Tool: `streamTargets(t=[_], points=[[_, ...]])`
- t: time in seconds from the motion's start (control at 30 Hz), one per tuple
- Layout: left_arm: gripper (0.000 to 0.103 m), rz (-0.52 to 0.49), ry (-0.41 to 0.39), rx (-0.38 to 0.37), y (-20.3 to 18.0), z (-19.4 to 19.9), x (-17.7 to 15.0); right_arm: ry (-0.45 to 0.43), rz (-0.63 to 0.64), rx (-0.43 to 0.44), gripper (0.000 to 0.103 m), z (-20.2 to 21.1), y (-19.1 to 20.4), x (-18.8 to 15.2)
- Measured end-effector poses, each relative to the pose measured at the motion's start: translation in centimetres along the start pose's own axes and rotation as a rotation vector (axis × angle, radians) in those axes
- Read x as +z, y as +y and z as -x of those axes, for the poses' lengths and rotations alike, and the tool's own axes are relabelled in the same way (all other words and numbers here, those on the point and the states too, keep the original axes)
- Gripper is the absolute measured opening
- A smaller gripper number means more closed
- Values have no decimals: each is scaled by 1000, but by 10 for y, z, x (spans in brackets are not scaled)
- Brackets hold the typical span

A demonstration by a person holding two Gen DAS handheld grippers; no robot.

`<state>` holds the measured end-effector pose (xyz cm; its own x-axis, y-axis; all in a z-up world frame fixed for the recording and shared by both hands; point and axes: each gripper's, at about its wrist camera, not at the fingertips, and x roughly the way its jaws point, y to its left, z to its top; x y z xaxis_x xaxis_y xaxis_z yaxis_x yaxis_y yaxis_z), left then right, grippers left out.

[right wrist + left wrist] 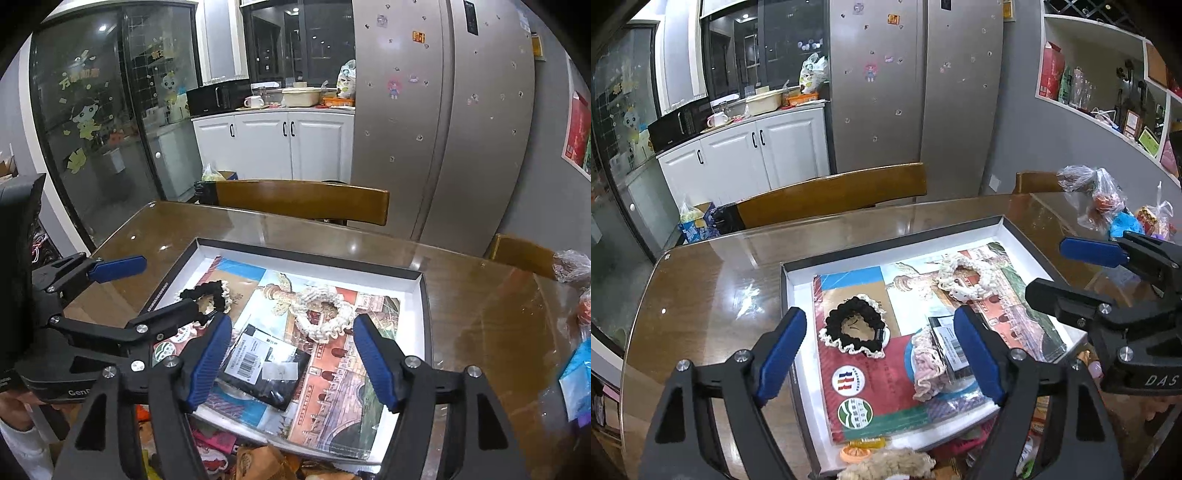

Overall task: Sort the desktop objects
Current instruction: 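Open both grippers to drop the hair ties into the box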

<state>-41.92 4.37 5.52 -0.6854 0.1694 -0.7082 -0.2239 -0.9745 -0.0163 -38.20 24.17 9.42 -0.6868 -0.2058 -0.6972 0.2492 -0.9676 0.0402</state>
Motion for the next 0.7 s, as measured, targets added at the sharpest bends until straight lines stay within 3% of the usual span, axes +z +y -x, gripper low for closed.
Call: streamTargets(t=[0.27, 0.53, 0.7], points=[[83, 17, -48, 9, 10, 56, -22, -43, 9, 19, 70, 39, 15, -6], [83, 73, -42, 2, 21, 101, -86, -73, 29, 44, 74, 85, 44, -33], [83, 78, -10, -61, 14, 106, -129, -75, 70, 26, 74, 102, 72, -54]])
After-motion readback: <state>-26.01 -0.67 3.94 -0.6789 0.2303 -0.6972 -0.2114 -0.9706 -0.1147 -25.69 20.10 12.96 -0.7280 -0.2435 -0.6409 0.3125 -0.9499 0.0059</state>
